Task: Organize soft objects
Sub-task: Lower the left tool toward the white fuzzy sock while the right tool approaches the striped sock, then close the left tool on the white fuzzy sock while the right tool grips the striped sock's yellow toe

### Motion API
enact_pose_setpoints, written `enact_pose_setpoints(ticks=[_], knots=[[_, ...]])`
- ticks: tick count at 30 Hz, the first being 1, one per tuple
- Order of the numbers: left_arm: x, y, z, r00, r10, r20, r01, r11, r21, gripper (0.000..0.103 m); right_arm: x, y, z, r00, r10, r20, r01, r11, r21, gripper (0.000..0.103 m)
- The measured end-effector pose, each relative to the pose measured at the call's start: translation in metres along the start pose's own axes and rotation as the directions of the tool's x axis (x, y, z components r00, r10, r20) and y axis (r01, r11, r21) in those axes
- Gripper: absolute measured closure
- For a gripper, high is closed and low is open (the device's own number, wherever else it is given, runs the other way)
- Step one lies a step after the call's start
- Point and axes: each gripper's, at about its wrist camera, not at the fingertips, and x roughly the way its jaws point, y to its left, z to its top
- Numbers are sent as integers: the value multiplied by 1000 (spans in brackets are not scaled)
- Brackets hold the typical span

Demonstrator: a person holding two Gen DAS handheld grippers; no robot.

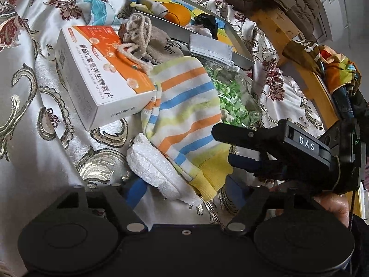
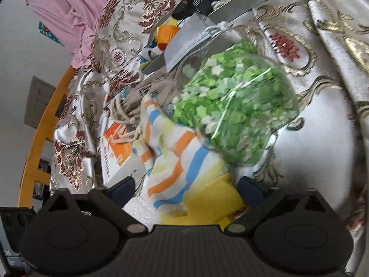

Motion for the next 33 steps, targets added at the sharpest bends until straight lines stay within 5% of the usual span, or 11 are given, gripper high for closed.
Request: enact_pose_setpoints(ticks=[8, 14, 19, 29, 33], knots=[[-2, 8, 1, 1000, 20, 6, -20, 999, -45, 52, 7, 2, -3, 1000, 4, -16, -4, 1000, -15, 18], [1, 9, 1, 999, 30, 11, -30, 998, -54, 54, 12, 5, -4, 999, 38, -19, -38, 999, -15, 29], [1, 9, 2, 999, 43, 17, -42, 998, -57, 66, 16, 7, -5, 999, 24, -25, -24, 999, -31, 44], [7, 12, 3, 997, 70, 17, -68, 995, -68, 68, 26, 10, -9, 999, -10, -34, 8, 998, -55, 52], [8, 11, 3, 997, 76, 21, -75, 996, -54, 69, 28, 10, -10, 999, -29, -29, 27, 998, -64, 73]])
